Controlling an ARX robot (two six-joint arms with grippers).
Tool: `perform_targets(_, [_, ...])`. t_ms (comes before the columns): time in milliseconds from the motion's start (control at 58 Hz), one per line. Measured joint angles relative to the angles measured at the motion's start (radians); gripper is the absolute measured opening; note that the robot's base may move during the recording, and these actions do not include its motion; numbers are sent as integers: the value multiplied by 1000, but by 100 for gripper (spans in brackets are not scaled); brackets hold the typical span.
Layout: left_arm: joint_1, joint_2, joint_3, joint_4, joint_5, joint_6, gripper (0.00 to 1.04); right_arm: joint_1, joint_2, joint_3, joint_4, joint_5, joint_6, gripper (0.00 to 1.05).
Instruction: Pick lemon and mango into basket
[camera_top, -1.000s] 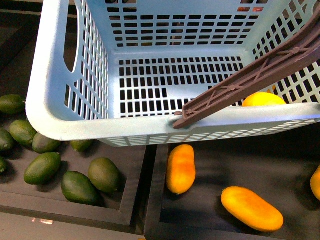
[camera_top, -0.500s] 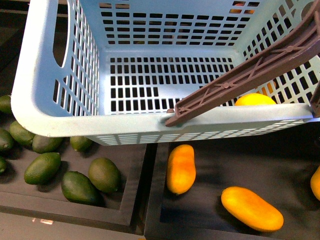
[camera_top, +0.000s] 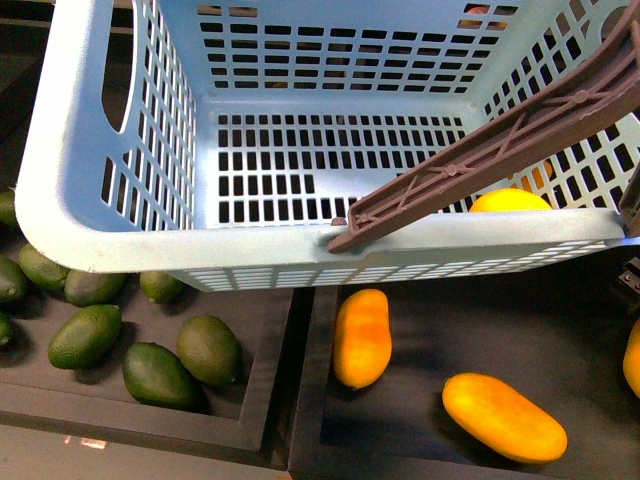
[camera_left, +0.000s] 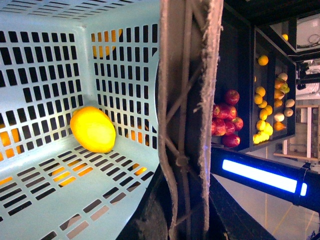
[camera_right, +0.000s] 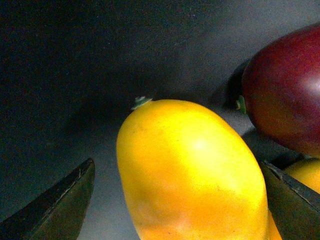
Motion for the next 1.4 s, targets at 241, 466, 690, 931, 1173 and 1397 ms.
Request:
perform_targets(241, [0, 0, 0, 0, 3, 0, 8, -5, 2, -2, 19, -2, 0, 69])
perform_targets(466, [0, 0, 0, 0, 2, 0, 8, -50, -93, -34, 47, -56, -45, 67])
perform_targets(690, [0, 0, 0, 0, 0, 0, 8, -132, -324, -74, 135, -197, -134, 66])
perform_targets(931, [0, 0, 0, 0, 3, 0, 8, -158, -599, -105, 163, -338, -195, 66])
perform_targets(1173, [0, 0, 0, 0, 2, 0, 8, -34, -859, -121, 126, -401, -225, 66])
perform_targets(1397, [0, 0, 0, 0, 2, 0, 8, 151, -955, -150, 119, -399, -227, 66])
